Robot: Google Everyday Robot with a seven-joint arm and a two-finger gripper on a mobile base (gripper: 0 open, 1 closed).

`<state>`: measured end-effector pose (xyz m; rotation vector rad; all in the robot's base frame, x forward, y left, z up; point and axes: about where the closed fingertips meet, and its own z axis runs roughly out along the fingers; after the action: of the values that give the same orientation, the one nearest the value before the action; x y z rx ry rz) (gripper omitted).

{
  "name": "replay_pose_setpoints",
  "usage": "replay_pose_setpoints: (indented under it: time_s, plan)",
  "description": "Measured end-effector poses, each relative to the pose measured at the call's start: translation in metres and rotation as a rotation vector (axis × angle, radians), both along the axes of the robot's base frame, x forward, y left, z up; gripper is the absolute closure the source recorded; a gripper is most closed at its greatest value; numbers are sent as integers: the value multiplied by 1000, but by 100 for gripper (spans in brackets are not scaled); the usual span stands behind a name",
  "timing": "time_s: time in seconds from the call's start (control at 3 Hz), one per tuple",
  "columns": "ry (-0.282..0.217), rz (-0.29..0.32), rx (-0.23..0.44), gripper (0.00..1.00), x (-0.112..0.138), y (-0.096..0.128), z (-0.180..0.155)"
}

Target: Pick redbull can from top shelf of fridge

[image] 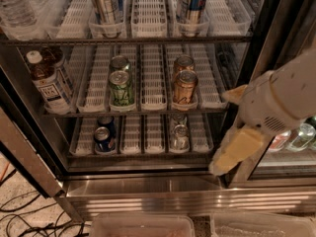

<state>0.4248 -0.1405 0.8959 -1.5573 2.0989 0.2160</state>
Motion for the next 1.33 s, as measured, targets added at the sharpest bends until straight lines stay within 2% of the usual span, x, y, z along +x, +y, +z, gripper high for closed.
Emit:
replay_pose_setpoints:
  time_s: [0.33,0.67,1.0,1.33]
  plan:
    - [-70,-27,155,0,-3,20,-16]
    - [-160,-87,303,0,4,37,-20]
    - [-257,-162,438,0,15,56,-8]
    - [-326,-226,573,0,21,76,14]
